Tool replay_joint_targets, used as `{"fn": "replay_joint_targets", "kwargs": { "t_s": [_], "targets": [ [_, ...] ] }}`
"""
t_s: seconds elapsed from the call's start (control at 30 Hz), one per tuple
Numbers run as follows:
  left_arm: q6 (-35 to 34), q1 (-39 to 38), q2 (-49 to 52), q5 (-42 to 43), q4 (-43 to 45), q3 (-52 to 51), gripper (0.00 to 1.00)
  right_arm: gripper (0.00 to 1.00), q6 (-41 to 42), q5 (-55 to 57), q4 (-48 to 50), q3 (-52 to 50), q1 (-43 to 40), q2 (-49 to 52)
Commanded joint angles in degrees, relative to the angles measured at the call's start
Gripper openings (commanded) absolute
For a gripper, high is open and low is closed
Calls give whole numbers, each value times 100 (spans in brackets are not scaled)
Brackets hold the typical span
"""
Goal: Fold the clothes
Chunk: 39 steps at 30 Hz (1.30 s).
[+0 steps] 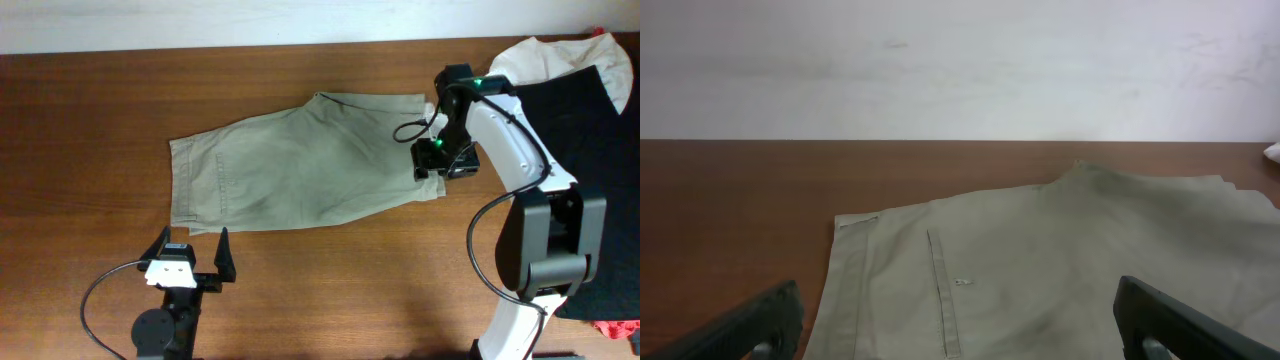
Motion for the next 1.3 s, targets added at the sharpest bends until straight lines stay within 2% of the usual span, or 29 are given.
{"fn": "replay_joint_targets", "kwargs": {
  "t_s": [0.0,0.07,0.1,0.13,0.17,0.2,0.33,0.47,0.53,0.6,0.7,0.77,0.8,0.83,0.87,0.93,0.97,1.03,1.13,1.2,1.27],
  "targets": [
    [66,-13,-33,-42,-9,-31,99,93,363,463,328,-28,9,-33],
    [66,-11,-35,-42,-9,-31,99,95,358,378,662,-57,9,-22],
    [68,-11,-33,-42,-9,-31,99,79,361,337,863,-118,9,4],
    [66,-11,-33,-42,-9,-31,99,42,361,168,1078,-192,11,46],
    [66,-11,-33,-42,-9,-31,99,11,358,-63,1272,-278,11,79],
    [66,-11,-33,-42,-9,-31,99,4,356,-367,1373,-330,11,109],
    [66,-11,-35,-42,-9,-31,99,4,337,-592,1340,-621,15,129],
    [63,-13,-35,367,81,-31,99,4,363,-590,2197,-1615,4,144],
    [63,-13,-33,420,181,-31,99,4,570,-37,2337,-1843,-22,144],
    [61,-13,-31,525,37,-31,99,4,796,428,2319,-1882,-129,144],
    [66,-11,-24,1467,599,-2,99,4,1029,424,1947,-1659,-328,-129],
    [66,-11,0,1491,538,201,99,4,1137,426,1502,-1331,-323,-507],
    [66,-11,131,1493,411,400,99,9,1145,424,1246,-1130,-310,-824],
    [66,-11,334,1493,310,601,99,41,1158,424,1097,-1003,-313,-1062],
    [68,-11,647,1491,295,837,99,98,1156,426,1016,-892,-323,-1268],
    [68,-11,1690,1530,85,1600,99,99,1154,428,1047,-717,-337,-1484],
    [87,-9,2726,1604,-555,2439,99,99,1154,431,1141,-586,-374,-1510],
    [682,0,4736,1965,-2107,4238,99,99,1154,428,1401,-509,-455,-1508],
    [1115,13,7390,1941,-4448,7093,99,99,1156,426,1606,-514,-507,-1480],
    [1141,168,8574,1941,-5141,8297,99,99,1156,426,1606,-514,-509,-1475],
    [1143,413,9315,1832,-5241,8712,99,99,1156,426,1606,-514,-509,-1475]
  ]
}}
